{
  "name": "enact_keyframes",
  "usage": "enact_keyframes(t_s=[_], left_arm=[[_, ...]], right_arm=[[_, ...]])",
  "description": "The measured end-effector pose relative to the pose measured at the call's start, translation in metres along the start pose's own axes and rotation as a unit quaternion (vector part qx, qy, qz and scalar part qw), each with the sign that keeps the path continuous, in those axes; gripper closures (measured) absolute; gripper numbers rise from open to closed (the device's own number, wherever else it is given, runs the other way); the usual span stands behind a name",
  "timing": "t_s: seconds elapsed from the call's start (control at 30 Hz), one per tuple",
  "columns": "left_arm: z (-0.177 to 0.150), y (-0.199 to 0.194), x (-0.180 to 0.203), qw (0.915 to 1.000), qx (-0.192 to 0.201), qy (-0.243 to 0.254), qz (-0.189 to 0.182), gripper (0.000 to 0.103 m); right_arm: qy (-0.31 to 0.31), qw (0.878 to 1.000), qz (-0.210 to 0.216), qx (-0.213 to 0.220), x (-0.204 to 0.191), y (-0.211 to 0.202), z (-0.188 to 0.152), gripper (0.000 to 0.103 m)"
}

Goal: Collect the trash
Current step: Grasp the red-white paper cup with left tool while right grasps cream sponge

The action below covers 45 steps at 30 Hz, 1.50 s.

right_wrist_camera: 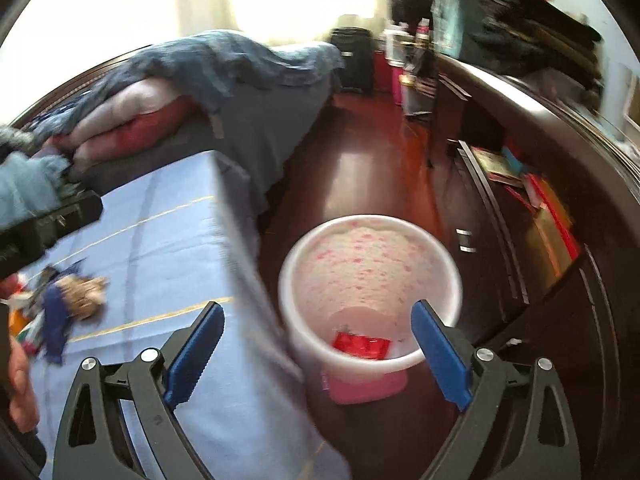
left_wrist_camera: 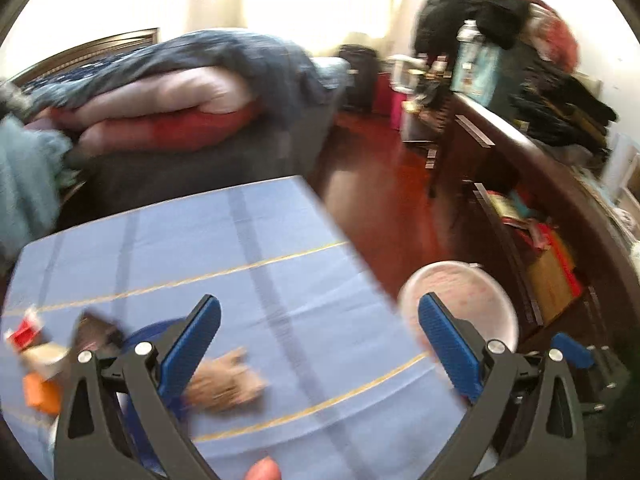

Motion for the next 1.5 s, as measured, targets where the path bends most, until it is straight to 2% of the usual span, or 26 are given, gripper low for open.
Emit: enact_keyframes(t_s=[0.1,0.2,0.27,0.4,0.5,0.6,0.67,0.83,0.97,1.0,1.07,1.1,1.3,1.5], left_arm=[[-0.015,-0.015,-0.053,0.9984,-0.011,-0.029,0.048,0.004],[-0.024,-0.029,-0.092,0.9955,-0.015,-0.056,0.075,0.004],[-0.026,-0.043,-0.125,0.9925,-0.004,-0.073,0.097,0.004],[-0.024,-0.061,-0.204,0.9805,0.012,-0.117,0.157,0.004],[-0.023,-0.063,-0.255,0.9709,0.017,-0.149,0.187,0.004],[-0.021,-0.049,-0.294,0.9665,0.002,-0.156,0.204,0.004],[-0.022,-0.039,-0.313,0.9664,-0.007,-0.157,0.203,0.004],[-0.029,-0.01,-0.342,0.9725,-0.042,-0.148,0.175,0.004],[-0.04,0.005,-0.34,0.9755,-0.054,-0.135,0.165,0.004],[-0.043,0.008,-0.341,0.9755,-0.056,-0.133,0.166,0.005],[-0.045,0.01,-0.344,0.9762,-0.052,-0.139,0.158,0.022],[-0.046,0.011,-0.345,0.9761,-0.052,-0.142,0.156,0.022],[-0.044,-0.004,-0.355,0.9749,-0.027,-0.172,0.139,0.025],[-0.033,-0.055,-0.385,0.9614,0.035,-0.204,0.181,0.024]], right_arm=[[-0.024,0.999,0.029,-0.002,-0.03,-0.01,-0.002,0.009],[-0.054,0.998,0.045,0.0,-0.061,-0.018,-0.005,0.009],[-0.067,0.996,0.056,0.0,-0.078,-0.021,-0.006,0.009],[-0.102,0.991,0.084,-0.003,-0.118,-0.026,-0.011,0.009],[-0.128,0.987,0.102,-0.001,-0.148,-0.029,-0.015,0.009],[-0.148,0.982,0.116,-0.005,-0.175,-0.028,-0.018,0.009],[-0.159,0.98,0.122,-0.007,-0.192,-0.028,-0.02,0.009],[-0.191,0.972,0.14,-0.013,-0.235,-0.025,-0.026,0.009],[-0.205,0.967,0.149,-0.016,-0.263,-0.021,-0.026,0.009],[-0.208,0.966,0.152,-0.016,-0.271,-0.02,-0.026,0.009],[-0.214,0.964,0.159,-0.013,-0.285,-0.02,-0.025,0.009],[-0.217,0.962,0.163,-0.011,-0.292,-0.021,-0.025,0.009],[-0.242,0.953,0.18,-0.003,-0.337,-0.021,-0.03,0.009],[-0.249,0.947,0.203,-0.005,-0.383,-0.01,-0.026,0.009]])
Point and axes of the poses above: each gripper's, at about its wrist camera, not at the fingertips, and y roughly the way its jaws point, x to its right, z to its top, the point moved 6 cm from there along y, roughly the way its jaws point, and after that the axes turned 2 degrees about -y, right-handed, at the moved point
